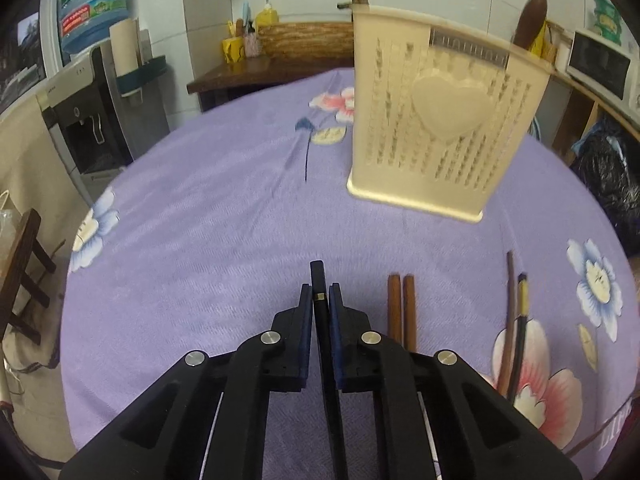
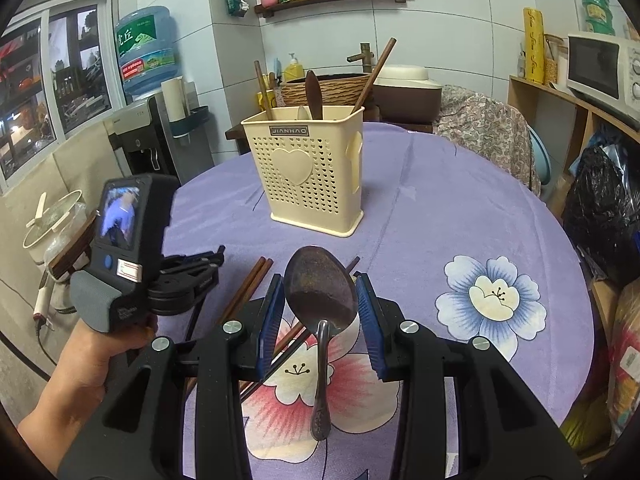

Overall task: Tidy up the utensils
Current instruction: 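Lift the black chopstick and metal spoon and carry both over the holder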

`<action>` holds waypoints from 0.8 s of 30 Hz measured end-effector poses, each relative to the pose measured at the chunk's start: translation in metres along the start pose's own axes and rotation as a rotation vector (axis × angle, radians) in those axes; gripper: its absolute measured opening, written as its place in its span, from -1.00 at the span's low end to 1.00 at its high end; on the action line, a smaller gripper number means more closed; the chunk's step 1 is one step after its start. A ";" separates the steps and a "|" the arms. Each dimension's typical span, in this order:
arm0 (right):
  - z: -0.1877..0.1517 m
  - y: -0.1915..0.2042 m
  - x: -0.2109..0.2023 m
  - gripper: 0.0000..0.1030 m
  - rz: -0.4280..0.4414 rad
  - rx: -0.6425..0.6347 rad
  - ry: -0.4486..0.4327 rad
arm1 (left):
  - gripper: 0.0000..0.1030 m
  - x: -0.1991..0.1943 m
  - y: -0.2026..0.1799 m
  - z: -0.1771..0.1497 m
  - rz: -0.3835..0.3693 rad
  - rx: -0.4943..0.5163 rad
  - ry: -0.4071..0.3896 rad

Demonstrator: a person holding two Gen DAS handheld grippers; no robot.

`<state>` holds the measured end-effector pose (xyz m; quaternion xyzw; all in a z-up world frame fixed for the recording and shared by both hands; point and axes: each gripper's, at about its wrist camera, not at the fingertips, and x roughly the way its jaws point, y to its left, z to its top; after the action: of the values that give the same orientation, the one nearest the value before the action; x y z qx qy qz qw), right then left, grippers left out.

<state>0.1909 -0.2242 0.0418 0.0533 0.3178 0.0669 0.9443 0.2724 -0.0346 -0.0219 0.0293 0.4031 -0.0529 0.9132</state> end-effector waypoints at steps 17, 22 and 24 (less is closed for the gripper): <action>0.007 -0.003 -0.001 -0.27 0.045 0.026 -0.054 | -0.83 -0.114 0.033 0.051 -0.061 -0.092 -0.341; 0.008 -0.002 0.002 -0.27 0.040 0.014 -0.058 | -0.84 -0.112 0.034 0.049 -0.064 -0.089 -0.349; 0.009 -0.002 0.002 -0.28 0.037 0.011 -0.057 | -0.84 -0.114 0.035 0.049 -0.076 -0.092 -0.347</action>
<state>0.1984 -0.2260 0.0471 0.0664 0.2902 0.0810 0.9512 0.2360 0.0033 0.0954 -0.0374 0.2421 -0.0729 0.9668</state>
